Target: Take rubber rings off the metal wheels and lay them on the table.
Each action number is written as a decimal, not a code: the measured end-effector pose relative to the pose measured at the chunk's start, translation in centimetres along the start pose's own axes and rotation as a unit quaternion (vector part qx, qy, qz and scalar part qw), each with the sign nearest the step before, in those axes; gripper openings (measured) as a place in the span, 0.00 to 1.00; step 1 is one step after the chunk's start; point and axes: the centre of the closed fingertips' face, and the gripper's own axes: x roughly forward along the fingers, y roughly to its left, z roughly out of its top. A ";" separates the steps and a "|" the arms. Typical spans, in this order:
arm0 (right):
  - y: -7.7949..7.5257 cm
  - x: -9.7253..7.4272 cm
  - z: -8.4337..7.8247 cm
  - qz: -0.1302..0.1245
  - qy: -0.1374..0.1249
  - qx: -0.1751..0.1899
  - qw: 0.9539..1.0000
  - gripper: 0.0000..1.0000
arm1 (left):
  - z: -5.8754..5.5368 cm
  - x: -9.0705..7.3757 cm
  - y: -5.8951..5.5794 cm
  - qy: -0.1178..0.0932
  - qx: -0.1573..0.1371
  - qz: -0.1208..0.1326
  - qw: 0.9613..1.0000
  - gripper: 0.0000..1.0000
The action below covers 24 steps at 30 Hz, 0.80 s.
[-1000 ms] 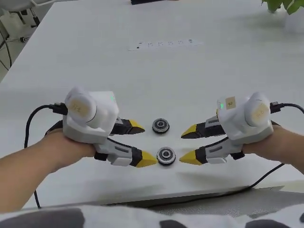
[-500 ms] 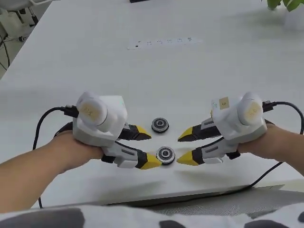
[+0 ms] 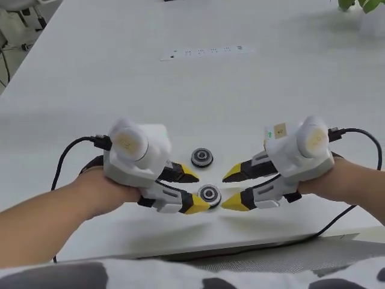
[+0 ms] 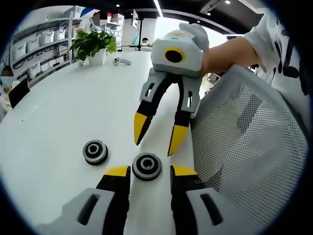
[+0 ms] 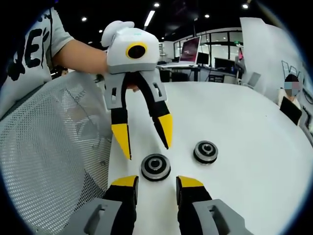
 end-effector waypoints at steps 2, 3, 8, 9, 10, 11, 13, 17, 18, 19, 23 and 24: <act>0.0 0.0 0.4 0.002 -0.010 0.008 1.000 0.29 | 0.0 0.1 -0.1 0.000 0.000 -0.001 1.000 0.26; 0.0 0.0 0.5 0.001 -0.012 0.009 1.000 0.29 | 0.0 0.2 -0.1 0.000 0.000 -0.001 1.000 0.25; -0.1 0.0 0.5 -0.001 -0.013 0.014 1.000 0.28 | 0.2 0.5 -0.2 -0.001 0.004 0.000 1.000 0.23; -0.2 0.0 0.5 -0.001 -0.013 0.014 1.000 0.28 | 0.2 0.5 -0.2 0.000 0.005 0.000 1.000 0.22; -0.1 0.0 0.4 0.000 -0.011 0.013 1.000 0.28 | 0.2 0.6 -0.2 -0.001 0.006 0.000 1.000 0.21; -0.1 0.0 0.4 0.000 -0.010 0.013 1.000 0.28 | 0.2 0.6 -0.2 -0.001 0.007 0.001 1.000 0.20; -0.1 0.0 0.2 0.001 -0.007 0.012 1.000 0.28 | 0.1 0.7 0.0 0.001 0.009 0.003 1.000 0.19; 0.1 0.1 -0.1 0.001 -0.002 0.011 1.000 0.28 | -0.1 0.9 -0.2 0.005 0.017 0.003 1.000 0.16; 0.1 0.1 -0.2 0.002 -0.001 0.011 1.000 0.28 | -0.1 1.0 -0.3 0.005 0.021 0.004 1.000 0.15; 0.1 0.1 -0.3 0.003 0.000 0.011 1.000 0.28 | 0.0 1.0 -0.3 0.005 0.022 0.004 1.000 0.14; 0.1 0.1 -0.3 0.003 0.001 0.010 1.000 0.28 | -0.1 1.2 -0.2 0.006 0.025 0.007 1.000 0.13; 0.1 0.2 -0.3 0.004 0.001 0.010 1.000 0.28 | 0.0 1.2 -0.1 0.006 0.027 0.008 1.000 0.12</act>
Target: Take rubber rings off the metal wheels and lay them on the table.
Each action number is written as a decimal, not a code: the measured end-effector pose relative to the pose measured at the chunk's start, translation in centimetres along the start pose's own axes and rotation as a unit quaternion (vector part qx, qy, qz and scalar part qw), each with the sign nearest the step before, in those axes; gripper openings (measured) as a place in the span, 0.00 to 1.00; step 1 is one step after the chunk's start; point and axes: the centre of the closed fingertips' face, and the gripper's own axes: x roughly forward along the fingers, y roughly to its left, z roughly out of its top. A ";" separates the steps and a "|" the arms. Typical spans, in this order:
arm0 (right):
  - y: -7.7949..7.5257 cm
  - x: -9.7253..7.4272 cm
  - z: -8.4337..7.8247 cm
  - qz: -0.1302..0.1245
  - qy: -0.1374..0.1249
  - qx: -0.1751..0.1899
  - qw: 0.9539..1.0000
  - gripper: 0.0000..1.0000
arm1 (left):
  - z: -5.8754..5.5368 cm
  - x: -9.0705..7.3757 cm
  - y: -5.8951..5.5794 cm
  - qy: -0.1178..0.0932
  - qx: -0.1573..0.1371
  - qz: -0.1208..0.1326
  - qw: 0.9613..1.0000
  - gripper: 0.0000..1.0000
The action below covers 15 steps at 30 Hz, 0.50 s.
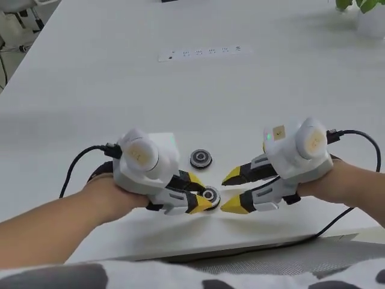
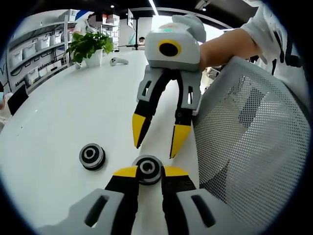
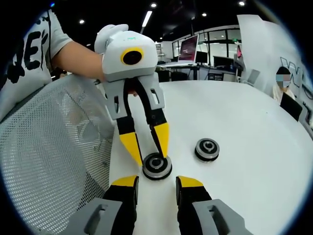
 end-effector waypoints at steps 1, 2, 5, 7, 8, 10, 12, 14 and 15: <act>0.0 0.0 0.0 0.000 0.000 0.000 1.000 0.28 | 0.0 0.0 0.1 0.000 0.005 0.002 1.000 0.12; 0.0 0.1 0.0 0.001 0.001 -0.001 1.000 0.28 | 0.0 0.0 0.1 0.000 0.007 0.004 1.000 0.11; 0.2 0.2 0.0 0.004 0.005 -0.003 1.000 0.28 | -0.1 0.0 0.3 -0.001 0.021 0.013 1.000 0.08; 0.2 0.3 0.0 0.005 0.007 -0.004 1.000 0.28 | -0.1 0.0 0.2 -0.002 0.033 0.017 0.999 0.08; 0.1 0.3 0.0 0.005 0.008 -0.004 1.000 0.28 | -0.1 0.0 0.2 -0.002 0.033 0.018 0.999 0.08; 0.0 0.4 0.0 0.005 0.009 -0.005 1.000 0.28 | -0.1 0.0 0.3 -0.004 0.031 0.021 0.999 0.08; 0.0 0.5 0.2 0.006 0.008 -0.005 1.000 0.28 | -0.1 0.0 0.3 -0.007 0.031 0.023 0.999 0.08; 0.1 0.6 0.2 0.008 0.010 -0.007 1.000 0.28 | -0.1 0.0 0.3 -0.010 0.028 0.024 0.999 0.08; 0.1 0.7 0.2 0.010 0.012 -0.008 1.000 0.28 | -0.1 0.0 0.3 -0.011 0.028 0.025 0.999 0.08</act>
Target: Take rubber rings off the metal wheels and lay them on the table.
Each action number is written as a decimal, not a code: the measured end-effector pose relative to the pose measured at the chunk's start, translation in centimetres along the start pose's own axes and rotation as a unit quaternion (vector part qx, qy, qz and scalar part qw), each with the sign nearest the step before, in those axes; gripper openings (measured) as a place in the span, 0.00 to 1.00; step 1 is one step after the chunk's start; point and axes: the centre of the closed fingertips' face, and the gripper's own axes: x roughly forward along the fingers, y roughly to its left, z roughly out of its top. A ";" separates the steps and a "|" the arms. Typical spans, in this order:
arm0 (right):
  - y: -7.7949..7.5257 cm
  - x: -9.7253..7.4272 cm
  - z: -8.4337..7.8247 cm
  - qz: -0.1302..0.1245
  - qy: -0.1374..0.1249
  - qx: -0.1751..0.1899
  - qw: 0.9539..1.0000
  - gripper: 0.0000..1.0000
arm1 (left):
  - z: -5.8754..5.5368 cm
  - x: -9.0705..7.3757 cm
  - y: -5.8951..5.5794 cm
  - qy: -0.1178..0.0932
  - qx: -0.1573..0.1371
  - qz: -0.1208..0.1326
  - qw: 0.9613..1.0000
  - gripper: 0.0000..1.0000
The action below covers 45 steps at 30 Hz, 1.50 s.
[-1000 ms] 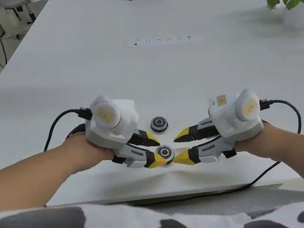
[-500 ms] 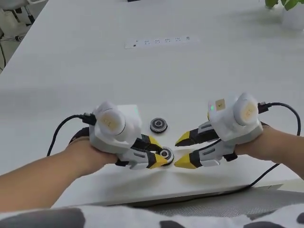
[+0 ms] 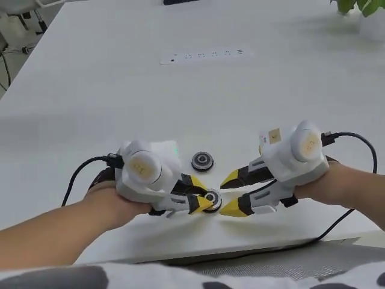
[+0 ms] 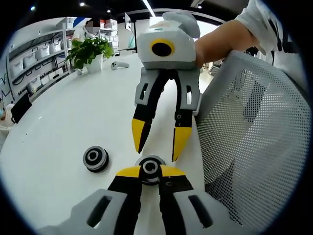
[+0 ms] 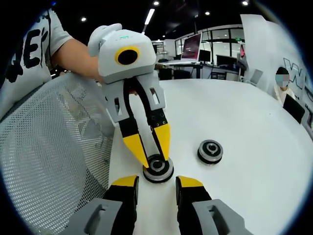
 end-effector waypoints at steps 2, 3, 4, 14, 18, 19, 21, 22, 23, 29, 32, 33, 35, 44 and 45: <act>0.0 0.2 0.0 0.002 0.004 -0.005 1.000 0.28 | 0.0 0.0 0.0 -0.004 -0.003 0.000 1.000 0.08; 0.1 0.3 0.0 0.003 0.005 -0.006 1.000 0.28 | 0.0 0.0 0.0 -0.005 -0.003 0.001 1.000 0.07; 0.1 0.4 0.1 0.004 0.006 -0.006 1.000 0.28 | 0.0 0.0 0.0 -0.006 -0.005 0.001 1.000 0.07; 0.2 1.4 -0.3 0.004 0.019 -0.014 1.000 0.28 | 0.0 0.1 0.0 -0.005 -0.021 0.010 1.000 0.08; 0.2 1.7 -0.4 -0.003 0.021 -0.020 1.000 0.29 | 0.0 0.1 0.1 -0.004 -0.023 0.012 1.000 0.08; 0.2 1.7 -0.3 -0.003 0.017 -0.017 1.000 0.29 | 0.0 0.1 0.1 -0.004 -0.023 0.013 1.000 0.08; 0.2 1.7 -0.1 -0.005 0.010 -0.009 1.000 0.29 | 0.0 0.1 0.0 -0.004 -0.023 0.013 1.000 0.08; 0.1 1.7 0.0 -0.007 0.008 -0.008 1.000 0.28 | 0.0 0.1 0.0 -0.004 -0.023 0.013 1.000 0.08; 0.1 1.7 0.0 -0.008 0.007 -0.006 1.000 0.28 | 0.0 0.2 0.0 -0.004 -0.023 0.013 1.000 0.08; -0.2 1.5 -0.1 -0.014 0.003 0.005 1.000 0.24 | 0.0 0.2 0.0 -0.005 -0.022 0.015 1.000 0.08; -0.1 1.3 -0.4 -0.013 0.001 0.013 1.000 0.23 | -0.1 0.1 0.1 -0.006 -0.022 0.016 1.000 0.08; -0.1 1.2 -0.4 -0.014 0.001 0.014 1.000 0.22 | -0.1 0.1 0.1 -0.007 -0.022 0.016 1.000 0.08; -0.2 1.1 -0.5 -0.014 -0.001 0.018 1.000 0.21 | -0.1 0.1 0.1 -0.007 -0.022 0.016 1.000 0.08; -0.2 0.6 -1.0 -0.014 0.003 0.031 0.999 0.11 | -0.1 0.1 0.0 -0.008 -0.023 0.018 1.000 0.07; -0.2 0.5 -1.1 -0.013 0.003 0.036 0.999 0.08 | -0.1 0.1 0.0 -0.008 -0.022 0.018 1.000 0.07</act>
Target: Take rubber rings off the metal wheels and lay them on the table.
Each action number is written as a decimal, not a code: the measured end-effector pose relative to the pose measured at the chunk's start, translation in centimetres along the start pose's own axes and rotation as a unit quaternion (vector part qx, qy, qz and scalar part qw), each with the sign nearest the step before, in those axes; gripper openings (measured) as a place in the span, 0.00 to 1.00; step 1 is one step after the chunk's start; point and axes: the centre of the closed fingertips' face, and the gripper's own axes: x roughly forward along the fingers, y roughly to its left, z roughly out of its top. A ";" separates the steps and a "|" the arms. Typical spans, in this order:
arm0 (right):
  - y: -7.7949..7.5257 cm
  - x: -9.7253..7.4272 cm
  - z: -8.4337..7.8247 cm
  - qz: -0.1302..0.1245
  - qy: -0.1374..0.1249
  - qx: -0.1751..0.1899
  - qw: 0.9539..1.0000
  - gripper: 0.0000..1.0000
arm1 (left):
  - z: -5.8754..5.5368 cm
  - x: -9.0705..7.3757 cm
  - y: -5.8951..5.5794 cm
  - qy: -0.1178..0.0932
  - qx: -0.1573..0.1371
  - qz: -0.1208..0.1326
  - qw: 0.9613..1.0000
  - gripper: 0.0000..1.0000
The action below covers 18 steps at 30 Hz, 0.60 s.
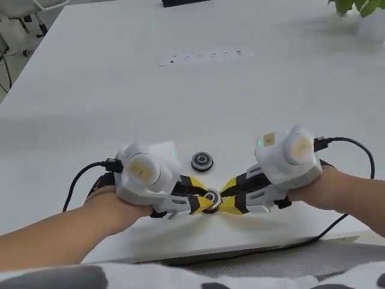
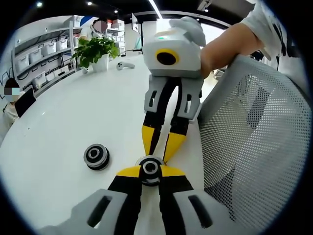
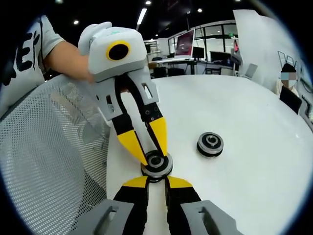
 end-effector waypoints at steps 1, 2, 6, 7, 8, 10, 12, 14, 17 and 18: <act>0.0 -0.1 0.0 0.000 -0.001 0.005 1.000 0.07 | 0.0 0.0 0.0 0.000 0.000 0.000 1.000 0.07; 0.0 -0.1 0.0 0.000 -0.002 0.006 1.000 0.06 | 0.0 0.0 0.0 0.000 0.000 0.000 1.000 0.07; 0.0 -0.1 0.0 0.000 -0.001 0.013 1.000 0.05 | 0.0 0.0 0.0 0.000 0.000 0.001 1.000 0.07; 0.0 -0.1 0.0 0.000 -0.001 0.015 1.000 0.04 | 0.0 0.0 0.0 0.000 0.000 0.002 1.000 0.07; 0.0 -0.1 0.0 0.000 -0.001 0.019 1.000 0.03 | 0.0 0.0 0.0 -0.001 0.000 0.002 1.000 0.07; 0.0 -0.2 -0.1 0.000 0.001 0.028 1.000 0.01 | 0.0 -0.1 0.0 -0.001 0.001 0.002 1.000 0.07; -0.1 -0.2 -0.1 -0.002 0.000 0.037 0.999 0.00 | 0.0 -0.1 0.0 -0.002 0.002 0.002 1.000 0.07; -0.2 -0.3 -0.1 -0.006 0.001 0.049 0.999 0.00 | 0.0 -0.1 0.0 -0.003 0.002 0.003 1.000 0.07; -0.4 -0.3 -0.1 -0.008 0.004 0.070 0.998 0.00 | 0.0 -0.1 0.0 -0.002 0.003 0.004 1.000 0.07; -0.5 -0.3 -0.2 -0.009 0.006 0.085 0.996 0.00 | 0.1 -0.1 0.0 -0.002 0.003 0.004 1.000 0.07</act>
